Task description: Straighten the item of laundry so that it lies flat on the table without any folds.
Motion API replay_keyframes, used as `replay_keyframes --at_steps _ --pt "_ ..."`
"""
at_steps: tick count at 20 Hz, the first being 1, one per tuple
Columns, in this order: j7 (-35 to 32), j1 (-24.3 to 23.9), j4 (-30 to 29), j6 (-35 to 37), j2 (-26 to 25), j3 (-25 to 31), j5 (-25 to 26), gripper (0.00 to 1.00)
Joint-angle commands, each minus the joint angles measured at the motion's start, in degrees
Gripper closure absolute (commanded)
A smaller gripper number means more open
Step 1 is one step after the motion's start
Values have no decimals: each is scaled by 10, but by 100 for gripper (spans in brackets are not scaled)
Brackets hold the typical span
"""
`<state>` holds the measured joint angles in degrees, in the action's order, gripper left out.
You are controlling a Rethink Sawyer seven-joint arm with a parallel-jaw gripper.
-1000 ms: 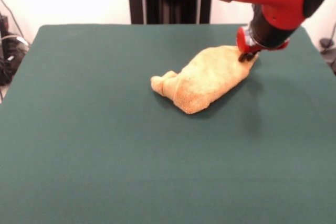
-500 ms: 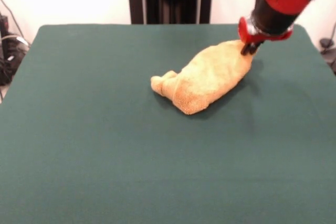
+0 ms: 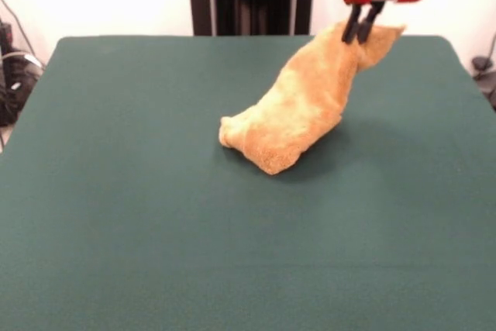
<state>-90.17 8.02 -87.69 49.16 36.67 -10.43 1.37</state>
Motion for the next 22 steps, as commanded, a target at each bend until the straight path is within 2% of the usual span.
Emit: replay_keyframes --at_steps 1,8,13,17,22 --pt "-15 -4 31 -29 21 25 49 100" --pt "-8 -34 63 -9 25 27 80 100" --pt "14 -59 59 5 53 37 90 100" --pt "29 -80 80 34 75 37 95 100" --pt "45 -130 93 2 92 51 103 100"
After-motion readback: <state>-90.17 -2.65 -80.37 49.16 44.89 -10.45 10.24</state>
